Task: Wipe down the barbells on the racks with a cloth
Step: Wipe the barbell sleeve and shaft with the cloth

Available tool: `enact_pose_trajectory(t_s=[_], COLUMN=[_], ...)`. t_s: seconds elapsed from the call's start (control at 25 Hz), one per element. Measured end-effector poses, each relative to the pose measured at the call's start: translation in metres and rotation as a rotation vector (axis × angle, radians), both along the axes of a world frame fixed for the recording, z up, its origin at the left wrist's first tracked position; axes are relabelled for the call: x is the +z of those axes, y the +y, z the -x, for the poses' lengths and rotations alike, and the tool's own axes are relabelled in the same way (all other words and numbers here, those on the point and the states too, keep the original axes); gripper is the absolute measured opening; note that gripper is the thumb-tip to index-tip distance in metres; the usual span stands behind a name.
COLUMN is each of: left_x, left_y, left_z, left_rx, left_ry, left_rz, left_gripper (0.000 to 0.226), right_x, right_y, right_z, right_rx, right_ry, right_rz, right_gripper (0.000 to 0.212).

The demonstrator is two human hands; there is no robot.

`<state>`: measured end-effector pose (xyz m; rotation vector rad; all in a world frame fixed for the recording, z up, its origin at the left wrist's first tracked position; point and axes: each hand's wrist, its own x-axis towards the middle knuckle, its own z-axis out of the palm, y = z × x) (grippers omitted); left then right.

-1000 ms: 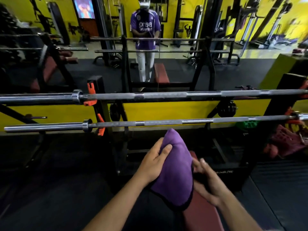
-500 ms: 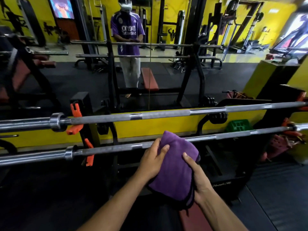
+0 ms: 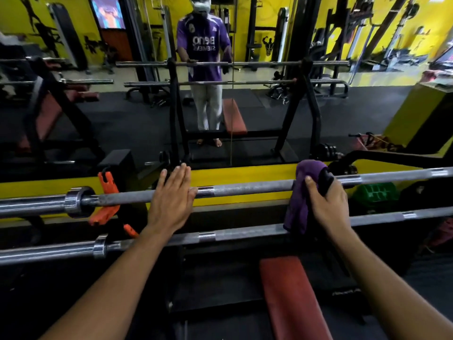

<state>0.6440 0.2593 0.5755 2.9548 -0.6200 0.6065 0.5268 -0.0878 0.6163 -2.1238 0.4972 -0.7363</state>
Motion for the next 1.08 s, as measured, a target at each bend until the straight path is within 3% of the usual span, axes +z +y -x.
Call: enact_pose_trajectory(t_s=[0.36,0.48,0.56,0.64,0.8,0.88,0.96,1.0,1.08], left_x=[0.002,-0.003,-0.002,-0.001,-0.004,-0.009,-0.011,-0.011,-0.008], left_y=[0.003,-0.008,-0.011,-0.006,-0.001,-0.004,-0.013,-0.018,-0.023], left_z=[-0.012,-0.016,-0.013,-0.009,-0.007,-0.008,-0.006,-0.007,-0.012], left_rx=[-0.015,0.123,0.105,0.116,0.505,0.638,0.735,0.782,0.853], left_ry=[0.031,-0.031,-0.018,-0.008,-0.039,-0.034,-0.036,-0.044,-0.056], left_rz=[0.021,0.079,0.046,0.027,0.199,0.286,0.434,0.516,0.634], left_gripper=[0.072,0.065,0.065,0.071,0.065,0.064,0.069,0.073,0.075], right_x=[-0.033,-0.018,-0.009,-0.01,-0.049,-0.055,-0.054,-0.046,-0.022], right_y=[-0.015,-0.004,0.014,0.042,0.037,0.002,-0.022,-0.025,-0.012], right_z=[-0.058,-0.069,-0.084,-0.085,-0.069,-0.064,-0.055,-0.054,-0.064], right_rx=[0.22,0.189,0.153,0.248,0.691,0.755,0.706,0.644,0.468], right_ry=[0.005,0.109,0.191,0.152,-0.091,-0.156,-0.091,-0.047,0.072], right_rz=[0.645,0.552,0.555,0.587,0.82,0.871,0.819,0.761,0.635], right_gripper=[0.041,0.03,0.029,0.03,0.075,0.08,0.084,0.079,0.044])
